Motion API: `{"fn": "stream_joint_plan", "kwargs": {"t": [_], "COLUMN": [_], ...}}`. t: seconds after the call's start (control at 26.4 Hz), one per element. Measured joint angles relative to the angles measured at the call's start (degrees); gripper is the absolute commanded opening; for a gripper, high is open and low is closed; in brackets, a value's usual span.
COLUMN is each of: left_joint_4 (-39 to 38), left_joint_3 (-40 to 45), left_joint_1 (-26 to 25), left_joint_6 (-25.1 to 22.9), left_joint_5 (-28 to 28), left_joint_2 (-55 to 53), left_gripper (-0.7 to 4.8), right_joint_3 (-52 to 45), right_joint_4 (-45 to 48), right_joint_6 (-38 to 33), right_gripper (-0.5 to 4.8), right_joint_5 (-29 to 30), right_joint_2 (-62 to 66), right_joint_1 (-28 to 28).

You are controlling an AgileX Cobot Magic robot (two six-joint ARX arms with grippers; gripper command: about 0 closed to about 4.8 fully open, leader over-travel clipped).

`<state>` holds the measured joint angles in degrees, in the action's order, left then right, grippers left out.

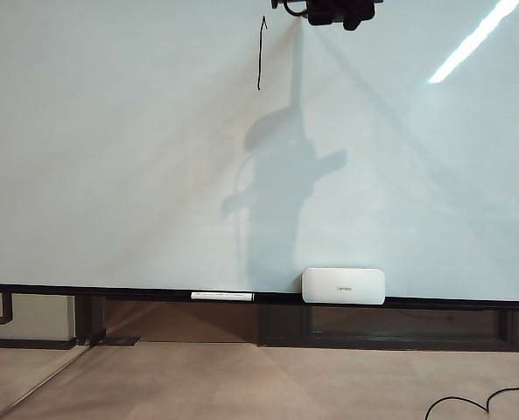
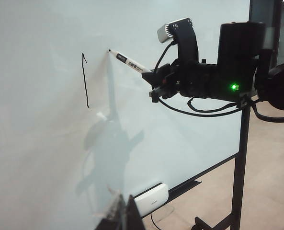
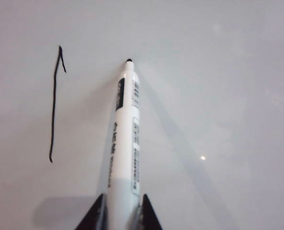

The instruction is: Reach to the right to find the marker pen, pick it up, and write the number 14 on the whiteboard.

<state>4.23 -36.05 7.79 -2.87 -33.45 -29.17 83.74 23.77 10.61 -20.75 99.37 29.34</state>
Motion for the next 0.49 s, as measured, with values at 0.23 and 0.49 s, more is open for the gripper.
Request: {"fn": "stream_joint_plan", "kwargs": {"t": [0.23,0.49], "left_joint_4": [0.0,0.0], "left_joint_3": [0.0,0.0], "left_joint_1": [0.0,0.0], "left_joint_6": [0.0,0.0], "left_joint_5": [0.0,0.0], "left_joint_2": [0.0,0.0], "left_gripper": [-0.06,-0.06], "right_joint_3": [0.0,0.0], "right_joint_4": [-0.8,-3.3], "right_joint_6": [0.0,-0.8], "right_gripper": [-0.01,-0.01], "right_joint_5": [1.1,1.4], "right_joint_2": [0.5,0.5], "right_joint_1": [-0.5,-0.5]}}
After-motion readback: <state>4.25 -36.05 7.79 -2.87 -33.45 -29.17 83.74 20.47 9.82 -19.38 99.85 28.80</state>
